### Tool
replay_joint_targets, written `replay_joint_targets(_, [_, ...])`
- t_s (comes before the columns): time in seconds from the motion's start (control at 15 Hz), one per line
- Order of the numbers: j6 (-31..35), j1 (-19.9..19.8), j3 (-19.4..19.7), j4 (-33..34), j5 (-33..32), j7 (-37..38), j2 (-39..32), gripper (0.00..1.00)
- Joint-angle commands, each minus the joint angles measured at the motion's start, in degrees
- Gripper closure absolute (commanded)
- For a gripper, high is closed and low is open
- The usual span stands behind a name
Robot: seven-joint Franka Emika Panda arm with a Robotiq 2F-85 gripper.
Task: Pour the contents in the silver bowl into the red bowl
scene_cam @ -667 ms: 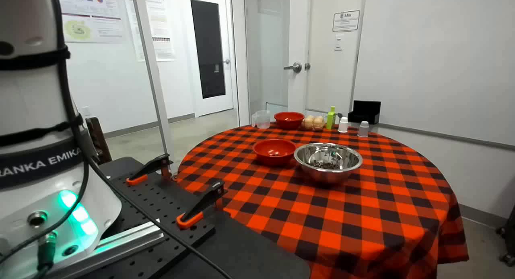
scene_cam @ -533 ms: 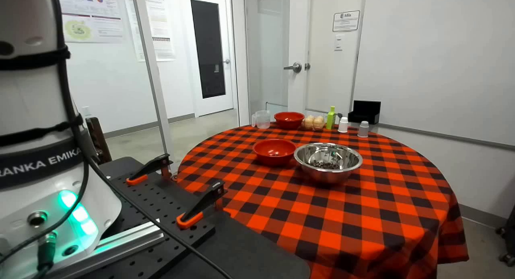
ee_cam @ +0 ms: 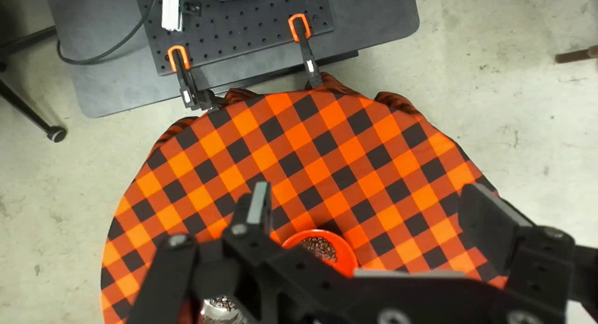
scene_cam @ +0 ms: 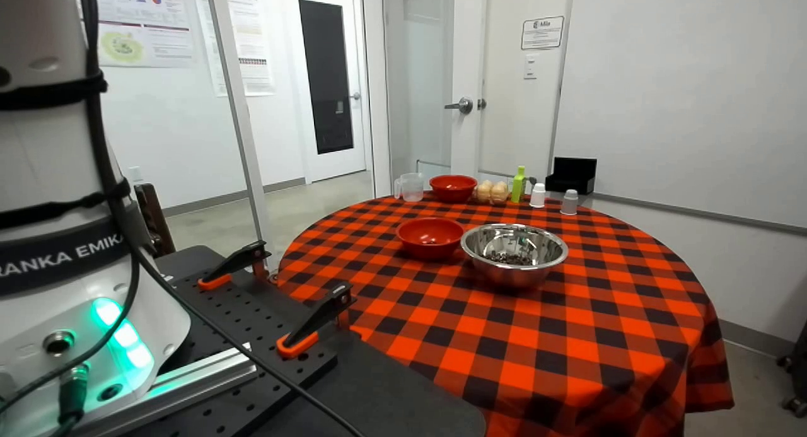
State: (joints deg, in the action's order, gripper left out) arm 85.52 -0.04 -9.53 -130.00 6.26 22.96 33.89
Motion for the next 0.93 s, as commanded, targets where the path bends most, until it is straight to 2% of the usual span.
replay_joint_targets(0.0, [2.6,-2.5,3.2,0.3,0.9,1.1,-1.9,0.00])
replay_joint_targets(0.13, [4.5,-4.4,4.5,-0.9,0.3,2.6,-2.1,0.00])
replay_joint_targets(0.47, [16.4,-10.3,6.9,-7.1,-0.6,9.2,-0.8,0.00])
replay_joint_targets(0.87, [28.3,-18.6,6.3,-13.7,-18.5,17.2,-3.3,0.00])
